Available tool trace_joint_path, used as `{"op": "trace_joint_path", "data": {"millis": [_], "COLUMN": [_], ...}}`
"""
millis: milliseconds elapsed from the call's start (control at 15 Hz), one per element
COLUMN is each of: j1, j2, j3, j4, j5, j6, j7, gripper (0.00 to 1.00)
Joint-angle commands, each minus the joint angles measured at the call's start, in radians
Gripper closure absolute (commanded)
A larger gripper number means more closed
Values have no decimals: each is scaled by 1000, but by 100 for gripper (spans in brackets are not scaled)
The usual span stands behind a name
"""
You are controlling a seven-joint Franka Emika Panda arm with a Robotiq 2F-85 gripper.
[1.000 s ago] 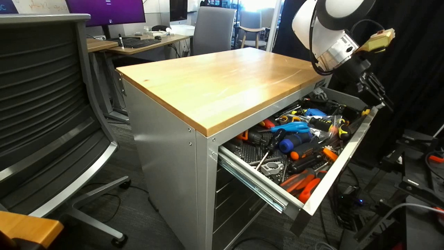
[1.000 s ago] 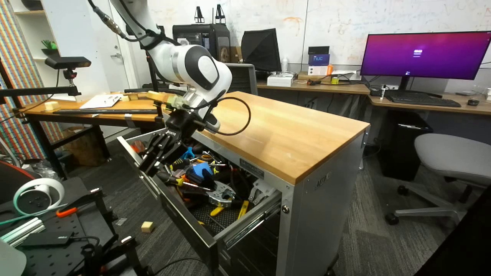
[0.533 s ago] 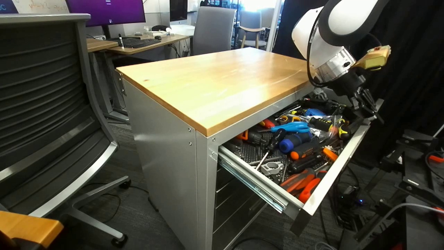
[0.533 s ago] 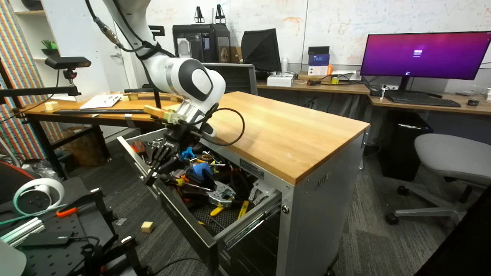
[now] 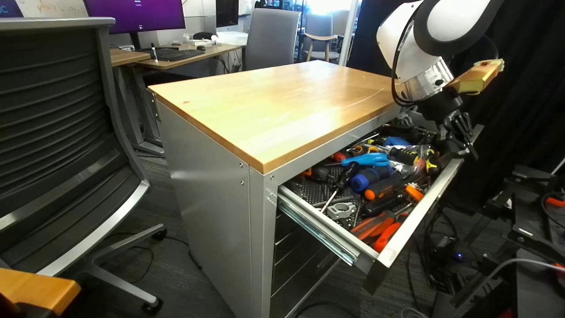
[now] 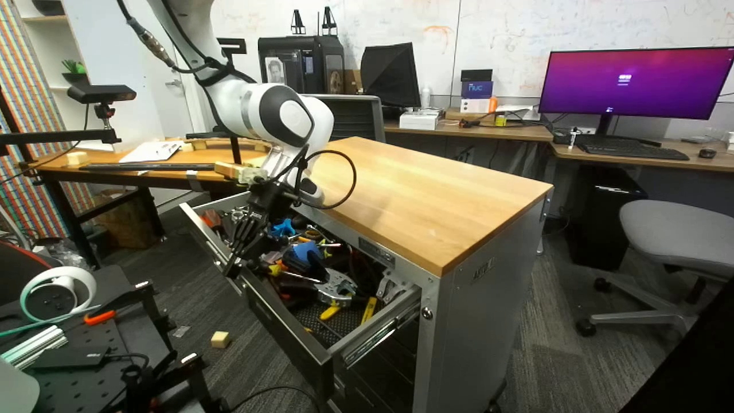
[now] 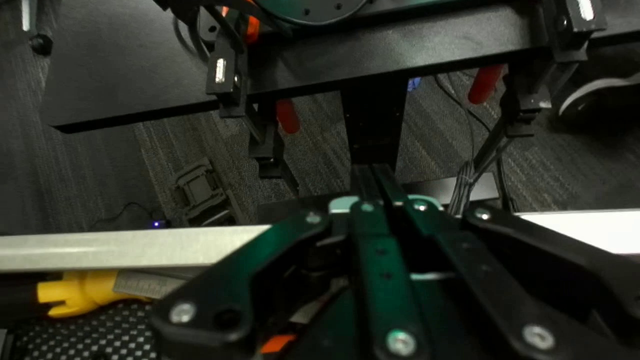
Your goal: Put the screwdriver in the drawer and close it
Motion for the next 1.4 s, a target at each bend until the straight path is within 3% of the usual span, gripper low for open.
{"op": "trace_joint_path", "data": {"millis": [0, 533, 1067, 1333], "j1": [8, 20, 33, 69], "j2": [-24, -58, -72, -69], "j3": [-20, -35, -40, -62], "j4": [-9, -11, -69, -87], "j5": [7, -9, -16, -80], "j6": [142, 386, 668, 809], "j7": [73, 194, 200, 220], "gripper": [94, 93, 93, 93]}}
